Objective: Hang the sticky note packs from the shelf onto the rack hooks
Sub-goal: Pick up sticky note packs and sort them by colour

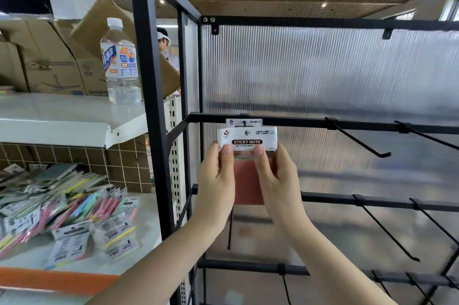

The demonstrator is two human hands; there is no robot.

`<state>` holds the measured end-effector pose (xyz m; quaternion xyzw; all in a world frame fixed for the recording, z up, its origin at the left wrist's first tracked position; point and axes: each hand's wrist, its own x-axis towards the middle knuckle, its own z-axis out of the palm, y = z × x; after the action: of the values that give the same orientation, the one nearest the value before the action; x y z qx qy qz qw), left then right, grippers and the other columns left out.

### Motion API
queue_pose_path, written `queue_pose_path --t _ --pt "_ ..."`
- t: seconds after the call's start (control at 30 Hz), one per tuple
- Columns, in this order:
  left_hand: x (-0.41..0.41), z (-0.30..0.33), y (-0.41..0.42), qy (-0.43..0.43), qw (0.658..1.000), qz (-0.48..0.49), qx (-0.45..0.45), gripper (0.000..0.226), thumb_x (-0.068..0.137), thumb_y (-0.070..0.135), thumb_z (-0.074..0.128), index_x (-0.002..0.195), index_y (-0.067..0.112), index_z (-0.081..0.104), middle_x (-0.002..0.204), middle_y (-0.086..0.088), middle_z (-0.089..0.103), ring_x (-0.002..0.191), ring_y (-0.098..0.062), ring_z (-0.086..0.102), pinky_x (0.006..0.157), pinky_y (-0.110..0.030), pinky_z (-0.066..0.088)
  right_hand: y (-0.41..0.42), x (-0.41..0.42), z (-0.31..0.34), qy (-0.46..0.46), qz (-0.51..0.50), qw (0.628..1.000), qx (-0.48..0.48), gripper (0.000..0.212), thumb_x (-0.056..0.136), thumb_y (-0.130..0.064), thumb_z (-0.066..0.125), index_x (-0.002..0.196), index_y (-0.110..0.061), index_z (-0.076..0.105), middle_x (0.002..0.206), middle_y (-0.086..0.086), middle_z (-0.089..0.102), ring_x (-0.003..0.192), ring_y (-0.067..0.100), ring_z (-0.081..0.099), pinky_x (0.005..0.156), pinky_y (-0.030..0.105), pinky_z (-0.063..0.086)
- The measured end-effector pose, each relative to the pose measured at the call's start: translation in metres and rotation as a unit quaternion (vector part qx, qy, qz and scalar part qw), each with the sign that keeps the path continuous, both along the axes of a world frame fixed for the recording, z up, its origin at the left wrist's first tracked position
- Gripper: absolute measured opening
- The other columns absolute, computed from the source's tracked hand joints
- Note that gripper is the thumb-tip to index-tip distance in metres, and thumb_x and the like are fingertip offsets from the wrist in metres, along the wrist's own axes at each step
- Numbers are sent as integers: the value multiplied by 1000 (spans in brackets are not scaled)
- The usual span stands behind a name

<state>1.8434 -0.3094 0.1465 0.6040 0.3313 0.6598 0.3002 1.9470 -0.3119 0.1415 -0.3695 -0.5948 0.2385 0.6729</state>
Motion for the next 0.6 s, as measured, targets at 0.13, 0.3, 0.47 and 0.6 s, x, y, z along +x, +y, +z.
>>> queue_pose_path --t 0.13,0.3,0.47,0.6 --pt "1 0 6 12 999 -9 -29 22 98 35 40 98 22 58 96 -3 66 86 -11 62 74 -21 50 6 1 0 -3 -10 1000 -27 21 94 -40 46 97 -26 61 83 -17 69 72 -1 61 62 12 45" --pt "1 0 10 15 999 -12 -48 16 97 33 46 88 29 59 81 15 69 73 6 62 61 -4 42 9 4 -5 -1 -34 997 -63 21 98 -32 48 87 -22 63 79 -5 69 68 7 60 62 24 47" --pt "0 -6 14 11 998 15 -58 24 97 31 48 83 15 60 64 8 60 56 6 54 51 -3 37 10 5 -7 -18 -46 996 -74 27 97 -36 50 78 -19 61 69 -1 65 59 7 53 54 22 42" --pt "-1 -8 15 9 999 10 -40 22 98 26 48 80 18 60 62 17 62 56 6 55 51 -5 38 10 5 -6 -5 -42 996 -78 30 96 -38 51 77 -18 63 72 7 65 60 13 55 55 28 43"
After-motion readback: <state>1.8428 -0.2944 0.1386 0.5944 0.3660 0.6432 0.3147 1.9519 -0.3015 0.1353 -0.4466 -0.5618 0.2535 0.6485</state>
